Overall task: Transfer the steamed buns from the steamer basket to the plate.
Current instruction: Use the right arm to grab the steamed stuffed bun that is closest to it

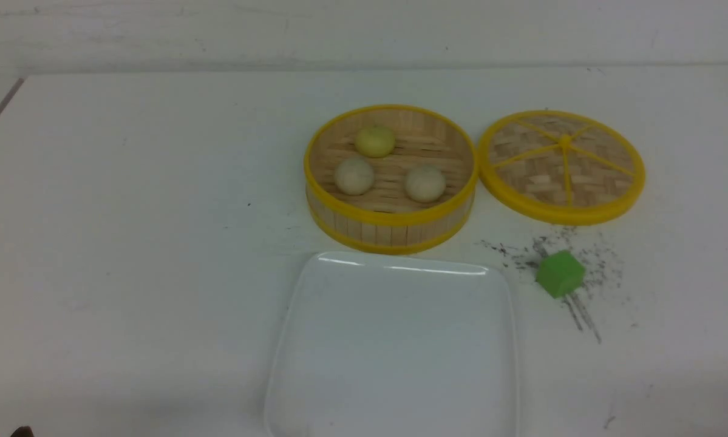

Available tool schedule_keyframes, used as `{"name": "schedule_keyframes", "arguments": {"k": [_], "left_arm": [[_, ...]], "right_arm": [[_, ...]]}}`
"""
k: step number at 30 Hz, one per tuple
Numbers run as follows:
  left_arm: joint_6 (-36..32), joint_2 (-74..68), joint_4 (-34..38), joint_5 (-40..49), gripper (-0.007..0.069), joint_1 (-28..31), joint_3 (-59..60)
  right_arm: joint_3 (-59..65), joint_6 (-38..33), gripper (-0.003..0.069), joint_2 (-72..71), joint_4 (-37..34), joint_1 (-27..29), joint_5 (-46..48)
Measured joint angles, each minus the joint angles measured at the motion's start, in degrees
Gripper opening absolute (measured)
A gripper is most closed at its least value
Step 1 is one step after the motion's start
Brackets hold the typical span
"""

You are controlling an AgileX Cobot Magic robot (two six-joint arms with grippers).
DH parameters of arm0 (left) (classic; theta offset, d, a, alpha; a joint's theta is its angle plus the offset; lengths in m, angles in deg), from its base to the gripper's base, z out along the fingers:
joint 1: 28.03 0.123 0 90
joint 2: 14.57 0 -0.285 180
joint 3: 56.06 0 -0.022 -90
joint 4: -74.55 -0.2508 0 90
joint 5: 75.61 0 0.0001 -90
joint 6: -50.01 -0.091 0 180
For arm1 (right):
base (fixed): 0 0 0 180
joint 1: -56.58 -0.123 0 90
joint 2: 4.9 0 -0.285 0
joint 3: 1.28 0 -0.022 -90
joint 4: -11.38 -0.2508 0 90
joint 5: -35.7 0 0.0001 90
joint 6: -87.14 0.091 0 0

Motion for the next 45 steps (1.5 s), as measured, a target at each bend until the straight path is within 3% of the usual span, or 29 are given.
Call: {"name": "schedule_keyframes", "arguments": {"k": [38,45], "left_arm": [[0.0,0.0,0.0,0.0,0.0245,0.0,0.0],[0.0,0.0,0.0,0.0,0.0245,0.0,0.0]], "right_arm": [[0.0,0.0,0.0243,0.0,0.7,0.0,0.1],[0.4,6.3,0.0243,0.0,-5.3,0.0,-2.6]]}}
